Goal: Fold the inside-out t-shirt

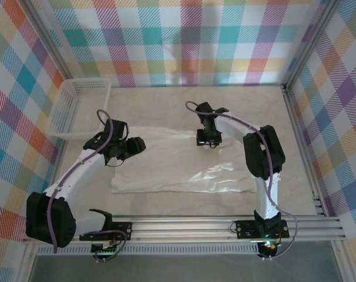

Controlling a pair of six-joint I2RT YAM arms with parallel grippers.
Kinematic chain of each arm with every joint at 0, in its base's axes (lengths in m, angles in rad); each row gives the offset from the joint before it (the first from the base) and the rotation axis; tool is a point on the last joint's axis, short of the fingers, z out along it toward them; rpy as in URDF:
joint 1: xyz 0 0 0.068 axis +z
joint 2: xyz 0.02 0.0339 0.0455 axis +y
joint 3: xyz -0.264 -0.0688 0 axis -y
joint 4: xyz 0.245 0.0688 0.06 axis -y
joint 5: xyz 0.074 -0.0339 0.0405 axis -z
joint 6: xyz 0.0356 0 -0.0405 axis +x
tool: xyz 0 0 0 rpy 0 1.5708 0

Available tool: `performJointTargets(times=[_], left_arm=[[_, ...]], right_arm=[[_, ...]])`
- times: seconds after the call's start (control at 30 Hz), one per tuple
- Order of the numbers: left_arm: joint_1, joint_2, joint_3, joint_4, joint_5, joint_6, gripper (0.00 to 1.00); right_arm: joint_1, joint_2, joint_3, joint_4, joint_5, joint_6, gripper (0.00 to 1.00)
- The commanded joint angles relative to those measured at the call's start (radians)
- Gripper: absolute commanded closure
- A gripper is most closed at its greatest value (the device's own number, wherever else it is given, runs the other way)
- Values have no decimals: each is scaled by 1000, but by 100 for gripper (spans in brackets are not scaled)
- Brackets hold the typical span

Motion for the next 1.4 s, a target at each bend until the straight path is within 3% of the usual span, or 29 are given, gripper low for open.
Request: performJointTargets(times=[0.0, 0.1, 0.3, 0.4, 0.57, 0.6, 0.63, 0.67, 0.7, 0.77, 0.83, 0.93, 1.03, 1.13, 1.23, 1.37], left_arm=[[-9, -4, -16, -6, -4, 12, 43], [-8, 5, -18, 0, -3, 11, 43], [-8, 6, -19, -10, -15, 14, 43], [-8, 6, -19, -14, -20, 17, 43], [-8, 24, -14, 4, -15, 15, 43], [-8, 29, -13, 9, -10, 13, 43], [-8, 34, -13, 13, -4, 13, 43], [-8, 37, -11, 13, 2, 13, 43], [-8, 37, -8, 11, 5, 13, 43], [-8, 31, -8, -3, 0, 16, 43], [-8, 16, -13, -17, -17, 20, 43], [-8, -5, -26, -31, -31, 25, 43], [-8, -7, -39, -21, -29, 20, 43], [-8, 7, -48, 5, -14, 9, 43], [-8, 29, -43, 37, 29, 5, 43], [-10, 32, -34, 76, 105, 25, 43]], right_arm=[[8, 39, 43, -48, 44, -31, 51], [9, 49, 60, -56, 87, -31, 59], [10, 25, 113, -100, 216, -64, 95], [9, 21, 174, -100, 307, -143, 100], [3, 138, 359, 16, 456, -356, 96], [3, 175, 403, 47, 501, -410, 91], [2, 222, 460, 63, 572, -458, 78], [-1, 272, 546, 60, 659, -519, 58], [-4, 317, 622, 42, 705, -554, 47], [-22, 382, 787, -34, 754, -587, 44], [-48, 367, 814, -64, 756, -565, 44], [-105, 261, 734, -166, 641, -400, 44], [-173, 71, 481, -178, 322, -247, 49], [-213, -118, 149, -44, 67, -182, 49], [-218, -202, -69, 43, 35, -166, 48], [-254, -165, -150, 64, -68, -118, 47]])
